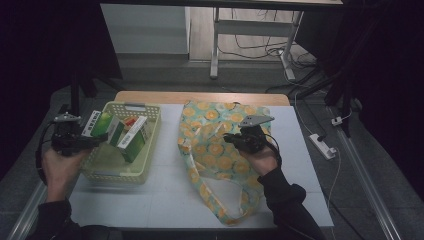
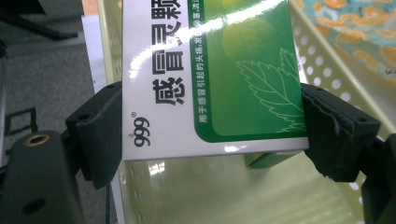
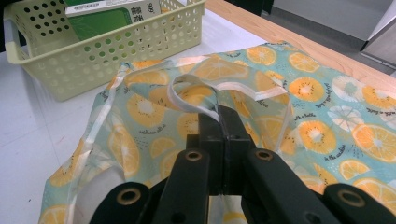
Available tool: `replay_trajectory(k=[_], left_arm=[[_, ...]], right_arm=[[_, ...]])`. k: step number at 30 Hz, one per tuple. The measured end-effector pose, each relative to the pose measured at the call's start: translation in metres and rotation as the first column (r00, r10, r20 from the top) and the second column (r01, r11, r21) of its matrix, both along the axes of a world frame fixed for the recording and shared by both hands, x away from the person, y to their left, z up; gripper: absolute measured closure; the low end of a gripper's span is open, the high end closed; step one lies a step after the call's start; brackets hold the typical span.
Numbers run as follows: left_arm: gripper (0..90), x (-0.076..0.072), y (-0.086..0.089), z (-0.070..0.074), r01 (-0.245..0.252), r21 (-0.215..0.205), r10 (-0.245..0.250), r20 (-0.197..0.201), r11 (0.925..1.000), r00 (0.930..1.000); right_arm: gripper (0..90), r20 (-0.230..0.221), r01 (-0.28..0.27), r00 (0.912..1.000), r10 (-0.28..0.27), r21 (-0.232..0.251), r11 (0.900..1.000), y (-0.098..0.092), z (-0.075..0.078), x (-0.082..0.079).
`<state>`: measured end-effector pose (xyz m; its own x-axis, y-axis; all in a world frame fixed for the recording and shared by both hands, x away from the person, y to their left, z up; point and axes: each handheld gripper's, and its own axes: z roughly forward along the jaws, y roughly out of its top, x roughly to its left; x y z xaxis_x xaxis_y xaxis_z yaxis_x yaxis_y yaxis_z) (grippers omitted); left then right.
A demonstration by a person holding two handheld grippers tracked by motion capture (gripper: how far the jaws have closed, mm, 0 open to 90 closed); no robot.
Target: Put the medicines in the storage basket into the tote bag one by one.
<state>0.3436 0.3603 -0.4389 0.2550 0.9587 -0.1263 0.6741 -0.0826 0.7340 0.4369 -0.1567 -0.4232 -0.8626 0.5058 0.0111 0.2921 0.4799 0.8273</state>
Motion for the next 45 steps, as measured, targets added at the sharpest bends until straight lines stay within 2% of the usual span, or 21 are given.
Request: replay_trajectory(k=[8, 16, 21, 25, 33, 38, 42, 45], left_arm=[[16.8, -0.013, -0.012, 0.020, 0.039, 0.011, -0.040, 0.064, 0.9992, 0.9971], [16.8, -0.023, -0.025, 0.034, 0.087, 0.006, -0.087, 0.097, 0.9962, 0.9914], [16.8, -0.027, -0.037, 0.040, 0.141, -0.005, -0.139, 0.116, 0.9900, 0.9834], [16.8, -0.028, -0.048, 0.043, 0.191, -0.018, -0.187, 0.120, 0.9815, 0.9749], [16.8, -0.027, -0.076, 0.044, 0.289, -0.029, -0.284, 0.115, 0.9570, 0.9521], [16.8, -0.027, -0.096, 0.045, 0.349, -0.024, -0.345, 0.102, 0.9369, 0.9332], [16.8, -0.027, -0.111, 0.046, 0.396, -0.023, -0.393, 0.097, 0.9178, 0.9145], [16.8, -0.027, -0.123, 0.045, 0.440, -0.034, -0.436, 0.095, 0.8972, 0.8951]], right_arm=[[89.6, 0.004, 0.002, 1.0000, -0.002, 0.004, 1.000, -0.001, 0.000, 0.000], [89.6, 0.003, 0.004, 1.0000, -0.004, 0.005, 1.000, -0.002, 0.001, 0.000], [89.6, 0.002, 0.004, 1.0000, -0.004, 0.004, 1.000, -0.002, 0.001, 0.001], [89.6, 0.002, 0.008, 1.0000, -0.008, 0.009, 1.000, -0.003, 0.001, 0.001], [89.7, 0.001, 0.009, 1.0000, -0.009, 0.010, 1.000, -0.003, 0.002, 0.001], [89.6, -0.001, 0.011, 0.9999, -0.011, 0.014, 1.000, -0.004, 0.002, 0.002], [89.7, -0.002, 0.012, 0.9999, -0.012, 0.014, 1.000, -0.005, 0.001, 0.003], [89.7, -0.004, 0.014, 0.9999, -0.014, 0.016, 1.000, -0.005, 0.001, 0.003]])
